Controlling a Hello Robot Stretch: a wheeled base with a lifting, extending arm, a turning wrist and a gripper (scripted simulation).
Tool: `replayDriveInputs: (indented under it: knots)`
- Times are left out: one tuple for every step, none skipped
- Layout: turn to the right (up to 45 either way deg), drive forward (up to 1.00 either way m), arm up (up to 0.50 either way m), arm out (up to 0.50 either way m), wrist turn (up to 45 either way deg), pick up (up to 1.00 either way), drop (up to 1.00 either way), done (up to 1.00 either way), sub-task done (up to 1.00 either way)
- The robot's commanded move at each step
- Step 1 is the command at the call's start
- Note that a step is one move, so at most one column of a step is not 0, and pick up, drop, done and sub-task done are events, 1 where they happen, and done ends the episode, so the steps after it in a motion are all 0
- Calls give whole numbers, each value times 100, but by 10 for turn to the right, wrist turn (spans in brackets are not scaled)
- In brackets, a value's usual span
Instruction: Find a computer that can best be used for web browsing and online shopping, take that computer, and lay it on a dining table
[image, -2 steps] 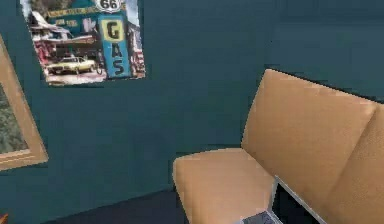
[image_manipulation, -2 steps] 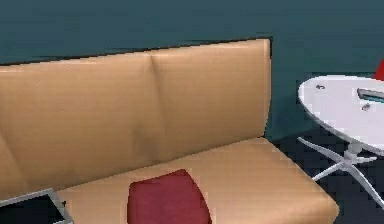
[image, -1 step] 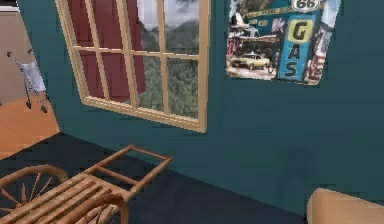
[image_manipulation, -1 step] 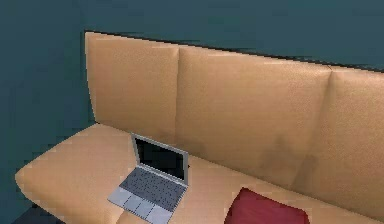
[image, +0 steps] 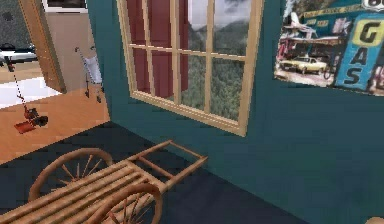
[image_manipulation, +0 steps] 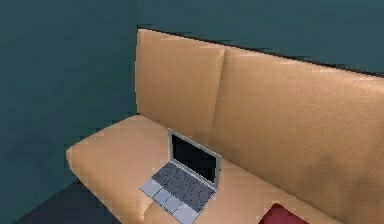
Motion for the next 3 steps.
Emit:
replayDriveInputs:
  knots:
    - [0, 0, 50, 0, 0, 0, 0, 0, 0]
    - [0, 0, 4, 0, 0, 0, 0, 0, 0]
    - [0, 0, 0, 18, 0, 0, 0, 0, 0]
